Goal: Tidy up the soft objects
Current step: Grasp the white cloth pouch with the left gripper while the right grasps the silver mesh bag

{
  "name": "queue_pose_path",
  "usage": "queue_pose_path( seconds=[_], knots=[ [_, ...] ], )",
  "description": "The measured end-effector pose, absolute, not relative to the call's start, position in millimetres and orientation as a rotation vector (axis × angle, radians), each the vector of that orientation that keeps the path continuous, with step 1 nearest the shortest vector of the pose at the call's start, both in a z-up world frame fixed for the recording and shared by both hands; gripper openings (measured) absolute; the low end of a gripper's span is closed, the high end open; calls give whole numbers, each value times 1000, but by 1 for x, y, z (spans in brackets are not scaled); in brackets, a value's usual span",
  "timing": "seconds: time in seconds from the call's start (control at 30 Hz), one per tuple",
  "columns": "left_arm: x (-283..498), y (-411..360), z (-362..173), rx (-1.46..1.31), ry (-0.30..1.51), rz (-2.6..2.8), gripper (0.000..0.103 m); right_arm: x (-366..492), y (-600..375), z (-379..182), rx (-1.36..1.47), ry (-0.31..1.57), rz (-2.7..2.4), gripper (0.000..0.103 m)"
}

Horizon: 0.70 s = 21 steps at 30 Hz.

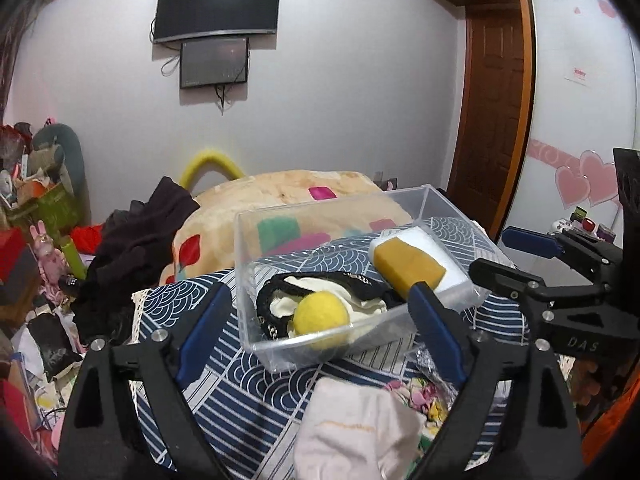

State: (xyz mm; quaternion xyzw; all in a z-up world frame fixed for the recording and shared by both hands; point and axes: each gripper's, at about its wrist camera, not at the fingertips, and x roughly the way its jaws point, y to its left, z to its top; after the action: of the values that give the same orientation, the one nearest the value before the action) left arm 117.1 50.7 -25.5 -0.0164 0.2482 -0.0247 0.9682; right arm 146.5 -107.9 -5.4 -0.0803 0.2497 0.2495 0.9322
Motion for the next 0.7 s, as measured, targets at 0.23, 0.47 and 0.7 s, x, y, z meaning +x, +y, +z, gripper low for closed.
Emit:
queue_pose_path(
  seconds=[0.23, 0.47, 0.7],
  knots=[
    [101, 46, -50, -38, 559, -48, 94, 130, -118, -19, -173, 526, 509, 66],
    [92, 47, -80, -64, 637, -47, 94, 125, -116, -48, -181, 606, 523, 67],
    [88, 50, -99, -98, 671, -58, 94, 123, -114, -72, -140, 693, 556, 67]
  ],
)
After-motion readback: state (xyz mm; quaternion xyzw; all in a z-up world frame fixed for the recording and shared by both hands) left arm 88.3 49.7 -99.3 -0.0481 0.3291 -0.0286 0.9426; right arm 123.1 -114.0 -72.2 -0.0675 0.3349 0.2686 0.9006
